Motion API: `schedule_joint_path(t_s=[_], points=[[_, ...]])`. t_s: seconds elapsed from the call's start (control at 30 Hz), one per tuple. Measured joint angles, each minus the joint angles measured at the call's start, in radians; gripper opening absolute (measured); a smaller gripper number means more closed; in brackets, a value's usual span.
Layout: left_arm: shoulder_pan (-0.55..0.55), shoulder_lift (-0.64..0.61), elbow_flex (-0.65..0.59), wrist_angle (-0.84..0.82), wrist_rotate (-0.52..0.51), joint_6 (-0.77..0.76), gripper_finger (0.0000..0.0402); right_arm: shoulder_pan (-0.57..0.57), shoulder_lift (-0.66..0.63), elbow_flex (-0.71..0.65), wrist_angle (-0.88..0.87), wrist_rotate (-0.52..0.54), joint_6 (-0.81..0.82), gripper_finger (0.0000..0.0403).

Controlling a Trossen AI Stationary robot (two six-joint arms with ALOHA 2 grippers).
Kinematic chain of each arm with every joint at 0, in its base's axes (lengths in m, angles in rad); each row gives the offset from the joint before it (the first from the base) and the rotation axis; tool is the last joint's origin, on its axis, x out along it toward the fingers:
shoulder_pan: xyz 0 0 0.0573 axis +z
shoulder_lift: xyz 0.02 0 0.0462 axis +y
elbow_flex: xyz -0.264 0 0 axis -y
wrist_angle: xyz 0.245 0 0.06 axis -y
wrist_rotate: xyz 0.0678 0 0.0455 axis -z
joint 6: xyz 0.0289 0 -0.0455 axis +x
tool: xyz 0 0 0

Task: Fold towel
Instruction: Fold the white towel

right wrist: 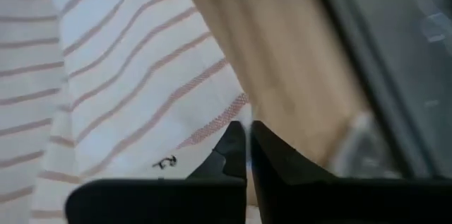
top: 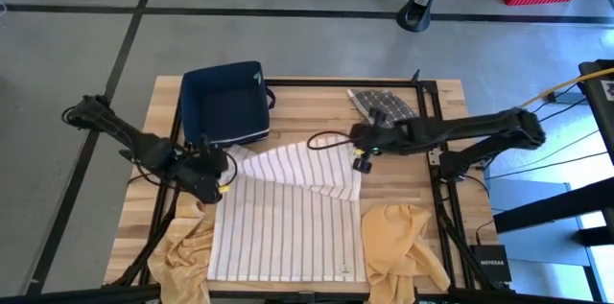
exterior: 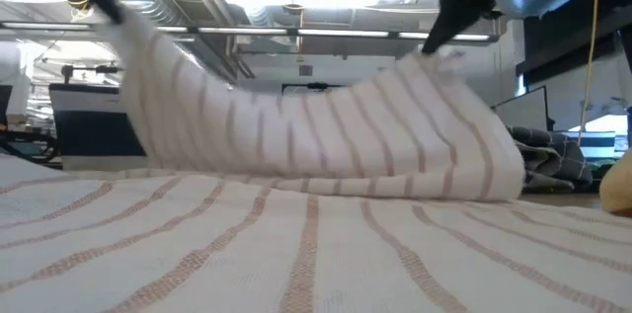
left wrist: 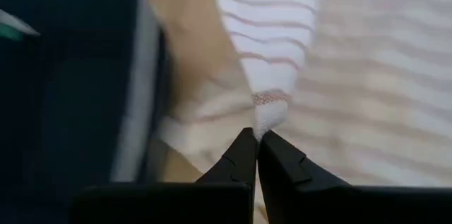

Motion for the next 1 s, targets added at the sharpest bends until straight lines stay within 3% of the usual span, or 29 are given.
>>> schedule_joint_path(t_s=[0.2, 0.43, 0.6, 0.77, 1.0], points=[[0.109, 0.0, 0.116, -0.022, -0.252, 0.225, 0.0001, -0.009, -0.103, 0.053, -0.051, 0.178, -0.035, 0.002], [0.291, 0.0, 0.141, -0.024, -0.501, 0.45, 0.0001, -0.146, -0.129, 0.054, 0.033, 0.21, -0.206, 0.0013], [0.437, 0.0, 0.141, -0.026, -0.519, 0.591, 0.0001, -0.242, -0.126, 0.054, 0.165, 0.184, -0.328, 0.0015], [0.56, 0.0, 0.141, -0.024, -0.456, 0.87, 0.0001, -0.323, -0.127, 0.054, 0.248, 0.144, -0.446, 0.0014], [0.7, 0.0, 0.141, 0.004, -0.443, 1.191, 0.0001, -0.437, -0.127, 0.054, 0.326, 0.05, -0.518, 0.0014]])
